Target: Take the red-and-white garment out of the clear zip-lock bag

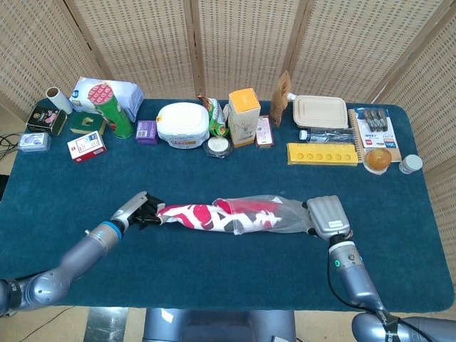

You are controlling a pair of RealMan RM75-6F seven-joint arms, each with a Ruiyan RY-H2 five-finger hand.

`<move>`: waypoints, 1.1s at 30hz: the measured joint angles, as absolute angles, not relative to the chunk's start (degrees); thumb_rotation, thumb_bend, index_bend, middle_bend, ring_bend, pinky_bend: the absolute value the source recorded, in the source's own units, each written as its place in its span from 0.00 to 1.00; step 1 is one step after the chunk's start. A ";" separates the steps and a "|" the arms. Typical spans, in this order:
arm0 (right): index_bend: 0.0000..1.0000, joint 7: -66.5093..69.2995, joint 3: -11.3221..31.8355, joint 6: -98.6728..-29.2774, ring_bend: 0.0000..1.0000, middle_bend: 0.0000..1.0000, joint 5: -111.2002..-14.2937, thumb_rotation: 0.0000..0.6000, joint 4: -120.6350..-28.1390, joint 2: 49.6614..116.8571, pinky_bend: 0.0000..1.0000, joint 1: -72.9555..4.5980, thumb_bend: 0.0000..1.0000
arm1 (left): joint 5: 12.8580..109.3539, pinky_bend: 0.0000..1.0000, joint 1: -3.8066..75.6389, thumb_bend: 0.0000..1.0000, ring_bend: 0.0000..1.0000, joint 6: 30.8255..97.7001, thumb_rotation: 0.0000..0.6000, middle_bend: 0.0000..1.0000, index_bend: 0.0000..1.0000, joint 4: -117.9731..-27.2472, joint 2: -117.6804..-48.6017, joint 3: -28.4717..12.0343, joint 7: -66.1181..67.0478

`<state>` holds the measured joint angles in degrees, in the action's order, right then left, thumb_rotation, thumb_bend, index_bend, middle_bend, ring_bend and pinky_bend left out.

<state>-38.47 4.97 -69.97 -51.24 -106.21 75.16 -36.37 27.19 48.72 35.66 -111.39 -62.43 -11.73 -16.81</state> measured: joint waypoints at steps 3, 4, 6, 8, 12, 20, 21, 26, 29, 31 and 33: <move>0.79 -38.04 5.09 -70.14 1.00 0.96 -51.60 1.00 -105.84 74.83 1.00 -36.08 0.42 | 28.10 0.81 47.56 0.43 0.91 35.70 1.00 0.93 0.79 -111.79 -60.56 -12.30 -17.76; 0.79 -37.99 5.11 -70.17 1.00 0.96 -51.68 1.00 -105.70 74.71 1.00 -35.99 0.42 | 28.51 0.81 47.08 0.43 0.91 35.65 1.00 0.93 0.79 -111.94 -59.89 -12.55 -18.18; 0.79 -37.57 5.23 -70.28 1.00 0.96 -51.70 1.00 -105.62 74.40 1.00 -35.73 0.42 | 29.06 0.81 46.34 0.43 0.91 35.68 1.00 0.93 0.79 -112.09 -58.79 -12.96 -18.81; 0.79 -36.98 5.35 -70.38 1.00 0.96 -51.86 1.00 -105.65 73.84 1.00 -35.41 0.42 | 29.90 0.81 45.22 0.42 0.91 35.69 1.00 0.93 0.79 -112.31 -57.25 -13.56 -19.81; 0.79 -36.27 5.51 -70.57 1.00 0.96 -52.38 1.00 -105.76 73.13 1.00 -34.82 0.42 | 31.74 0.81 43.10 0.43 0.91 35.37 1.00 0.93 0.79 -112.54 -54.94 -14.69 -21.84; 0.79 -35.29 5.87 -70.40 1.00 0.96 -52.53 1.00 -105.33 72.43 1.00 -34.12 0.42 | 34.02 0.81 40.12 0.43 0.91 35.17 1.00 0.93 0.79 -112.32 -51.61 -16.31 -24.69; 0.79 -35.26 5.92 -70.36 1.00 0.96 -52.52 1.00 -105.23 72.36 1.00 -34.05 0.42 | 34.24 0.81 39.81 0.43 0.91 35.16 1.00 0.93 0.79 -112.25 -51.23 -16.51 -25.04; 0.79 -34.92 6.10 -70.15 1.00 0.96 -52.79 1.00 -105.17 72.21 1.00 -33.86 0.42 | 35.09 0.81 38.45 0.43 0.91 34.93 1.00 0.93 0.79 -111.45 -50.43 -17.32 -26.73; 0.79 -35.10 6.19 -70.32 1.00 0.96 -52.82 1.00 -105.18 72.22 1.00 -33.69 0.42 | 35.45 0.81 38.43 0.43 0.91 34.33 1.00 0.93 0.79 -110.84 -50.79 -17.43 -26.96; 0.79 -35.04 6.27 -70.44 1.00 0.96 -53.09 1.00 -105.42 72.10 1.00 -33.59 0.42 | 35.53 0.81 38.63 0.43 0.91 34.18 1.00 0.93 0.79 -110.65 -51.22 -17.50 -26.96; 0.79 -34.87 6.33 -70.46 1.00 0.96 -53.60 1.00 -105.71 72.04 1.00 -33.53 0.42 | 35.54 0.81 38.99 0.42 0.91 34.03 1.00 0.93 0.79 -110.52 -51.70 -17.53 -26.83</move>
